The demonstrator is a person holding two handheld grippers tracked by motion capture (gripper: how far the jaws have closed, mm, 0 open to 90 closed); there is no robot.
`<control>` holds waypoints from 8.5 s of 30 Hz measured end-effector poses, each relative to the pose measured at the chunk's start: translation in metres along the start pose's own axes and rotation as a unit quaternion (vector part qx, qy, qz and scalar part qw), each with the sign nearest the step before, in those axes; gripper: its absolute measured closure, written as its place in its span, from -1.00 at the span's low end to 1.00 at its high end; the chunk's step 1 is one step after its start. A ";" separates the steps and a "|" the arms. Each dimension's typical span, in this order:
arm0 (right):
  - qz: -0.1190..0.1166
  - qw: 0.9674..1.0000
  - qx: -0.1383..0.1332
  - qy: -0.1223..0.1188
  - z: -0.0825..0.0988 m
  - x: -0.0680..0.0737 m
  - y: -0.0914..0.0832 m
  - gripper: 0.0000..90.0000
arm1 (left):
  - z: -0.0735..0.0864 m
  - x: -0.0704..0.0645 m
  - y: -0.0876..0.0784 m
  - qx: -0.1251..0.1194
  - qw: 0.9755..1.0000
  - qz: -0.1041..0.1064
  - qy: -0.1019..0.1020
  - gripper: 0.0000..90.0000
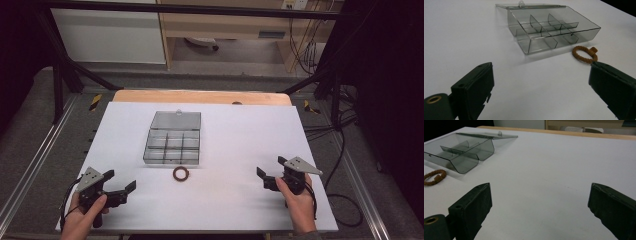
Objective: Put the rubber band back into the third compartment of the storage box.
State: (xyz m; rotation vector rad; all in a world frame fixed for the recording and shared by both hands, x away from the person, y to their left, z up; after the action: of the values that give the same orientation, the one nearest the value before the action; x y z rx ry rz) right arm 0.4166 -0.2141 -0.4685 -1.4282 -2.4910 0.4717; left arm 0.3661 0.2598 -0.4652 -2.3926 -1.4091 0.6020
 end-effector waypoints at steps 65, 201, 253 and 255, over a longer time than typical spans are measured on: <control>-0.205 0.966 0.145 -0.067 0.006 0.188 0.093 -0.89 | 0.008 -0.001 0.003 0.025 1.000 -0.006 0.008 -0.86; -0.155 0.986 0.032 0.061 -0.126 0.145 0.158 0.87 | 0.009 -0.010 0.004 0.046 0.999 0.011 0.022 -0.86; -0.110 0.991 0.076 -0.002 -0.120 0.132 0.192 0.87 | 0.011 -0.011 0.006 0.049 0.998 0.009 0.043 -0.86; -0.110 0.991 0.079 0.000 -0.117 0.132 0.193 0.87 | 0.011 -0.011 0.006 0.049 0.998 0.009 0.043 -0.86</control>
State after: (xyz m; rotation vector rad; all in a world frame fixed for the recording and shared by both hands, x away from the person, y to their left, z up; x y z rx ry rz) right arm 0.5447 0.0103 -0.4299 -1.0803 -2.5077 0.6081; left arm 0.3603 0.2478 -0.4749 -2.3285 -1.2927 0.5521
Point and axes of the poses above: each handheld gripper's, and its own axes: y roughly forward along the jaws, z roughly out of its underside, x roughly to its left, the point moved 8 cm from there along y, roughly forward along the jaws, and after that the axes turned 4 degrees about -y, right-handed, at the moved point
